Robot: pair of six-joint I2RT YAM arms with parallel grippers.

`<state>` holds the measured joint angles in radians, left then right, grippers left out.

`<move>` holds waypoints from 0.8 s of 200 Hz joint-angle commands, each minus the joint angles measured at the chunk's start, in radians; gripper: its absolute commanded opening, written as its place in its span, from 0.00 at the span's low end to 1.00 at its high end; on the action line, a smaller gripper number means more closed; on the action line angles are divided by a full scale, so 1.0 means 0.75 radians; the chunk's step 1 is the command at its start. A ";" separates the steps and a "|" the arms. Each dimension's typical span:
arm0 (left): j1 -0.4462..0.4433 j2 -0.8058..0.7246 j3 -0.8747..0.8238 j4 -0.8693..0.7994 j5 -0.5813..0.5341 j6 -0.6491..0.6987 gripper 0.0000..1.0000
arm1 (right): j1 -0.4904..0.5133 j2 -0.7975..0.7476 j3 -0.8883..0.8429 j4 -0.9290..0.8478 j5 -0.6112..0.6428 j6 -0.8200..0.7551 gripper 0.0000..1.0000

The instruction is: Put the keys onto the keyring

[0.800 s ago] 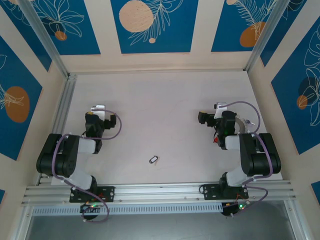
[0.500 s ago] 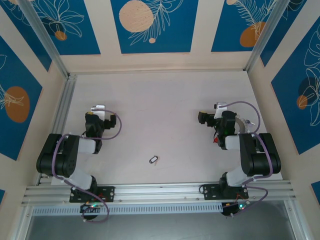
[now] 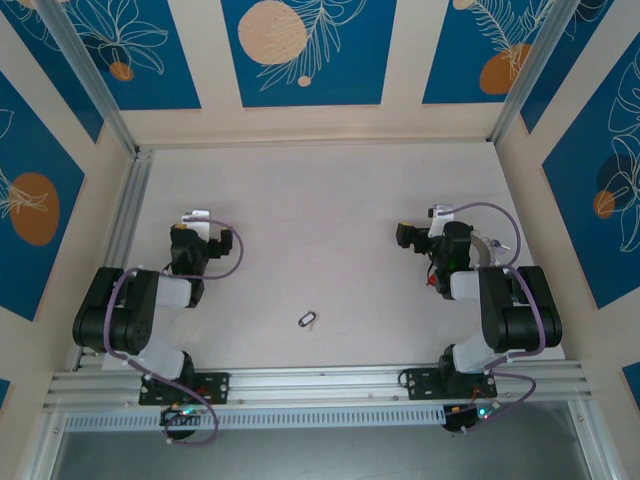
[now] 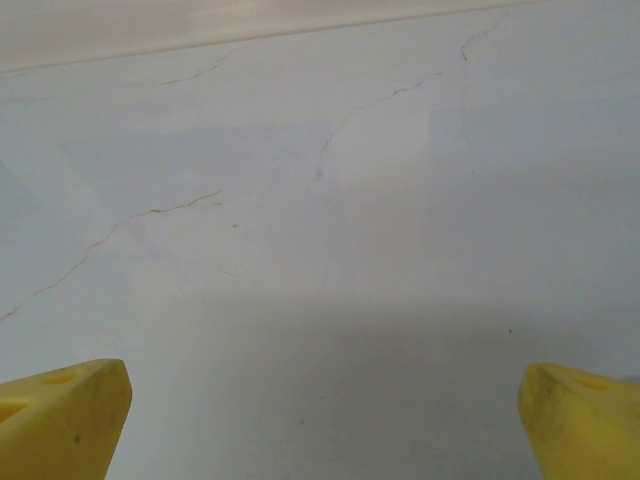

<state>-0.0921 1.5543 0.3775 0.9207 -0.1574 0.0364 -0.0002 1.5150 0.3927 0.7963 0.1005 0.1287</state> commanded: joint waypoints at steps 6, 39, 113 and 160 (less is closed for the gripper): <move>-0.006 0.009 -0.013 0.038 -0.001 0.013 1.00 | 0.008 0.011 0.033 0.010 0.017 -0.037 0.99; -0.006 0.010 -0.013 0.038 -0.001 0.012 1.00 | 0.008 0.009 0.031 0.016 0.026 -0.034 0.99; 0.005 0.010 -0.007 0.026 0.016 0.005 1.00 | 0.060 -0.243 0.358 -0.852 0.249 0.144 0.99; 0.005 0.010 -0.008 0.028 0.016 0.008 1.00 | -0.179 -0.249 0.473 -1.292 -0.099 0.359 0.99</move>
<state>-0.0917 1.5543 0.3775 0.9203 -0.1570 0.0364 -0.0311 1.3235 0.7265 0.1127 0.1871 0.2844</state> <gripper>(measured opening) 0.998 0.992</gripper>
